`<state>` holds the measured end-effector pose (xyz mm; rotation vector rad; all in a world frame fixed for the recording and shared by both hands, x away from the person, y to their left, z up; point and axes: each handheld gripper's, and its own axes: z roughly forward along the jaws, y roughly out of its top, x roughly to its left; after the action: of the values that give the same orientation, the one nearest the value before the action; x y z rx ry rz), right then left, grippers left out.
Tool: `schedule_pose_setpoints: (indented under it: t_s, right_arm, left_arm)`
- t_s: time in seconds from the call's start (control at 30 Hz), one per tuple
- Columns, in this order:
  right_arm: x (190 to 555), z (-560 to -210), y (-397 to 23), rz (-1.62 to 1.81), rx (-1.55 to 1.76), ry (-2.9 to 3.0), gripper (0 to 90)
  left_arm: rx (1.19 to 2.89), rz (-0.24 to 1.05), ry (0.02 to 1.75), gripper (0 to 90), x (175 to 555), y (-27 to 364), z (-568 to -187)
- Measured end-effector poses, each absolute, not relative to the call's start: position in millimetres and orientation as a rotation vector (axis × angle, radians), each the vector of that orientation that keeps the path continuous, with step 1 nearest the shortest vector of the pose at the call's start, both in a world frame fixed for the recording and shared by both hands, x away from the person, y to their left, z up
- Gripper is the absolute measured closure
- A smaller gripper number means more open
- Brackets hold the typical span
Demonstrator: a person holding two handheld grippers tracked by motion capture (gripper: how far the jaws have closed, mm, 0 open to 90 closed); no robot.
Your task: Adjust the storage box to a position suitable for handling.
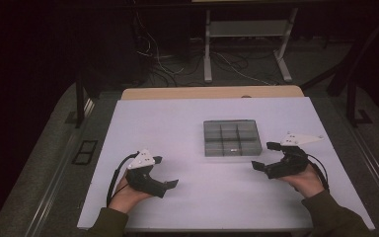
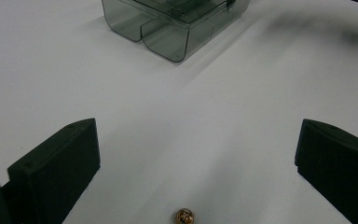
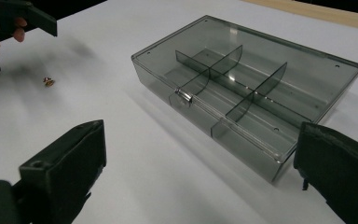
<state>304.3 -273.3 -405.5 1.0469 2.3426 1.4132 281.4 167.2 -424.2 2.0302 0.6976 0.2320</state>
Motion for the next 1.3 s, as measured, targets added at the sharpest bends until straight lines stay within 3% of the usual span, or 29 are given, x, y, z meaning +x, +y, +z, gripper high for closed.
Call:
schedule_pose_setpoints:
  t_s: [1.3]
  right_arm:
    - [357, -399, -256, 1.414, 1.044, 2.332, 2.3]
  left_arm:
    - [2.044, 0.252, 0.695, 0.0, 278, 164, -429]
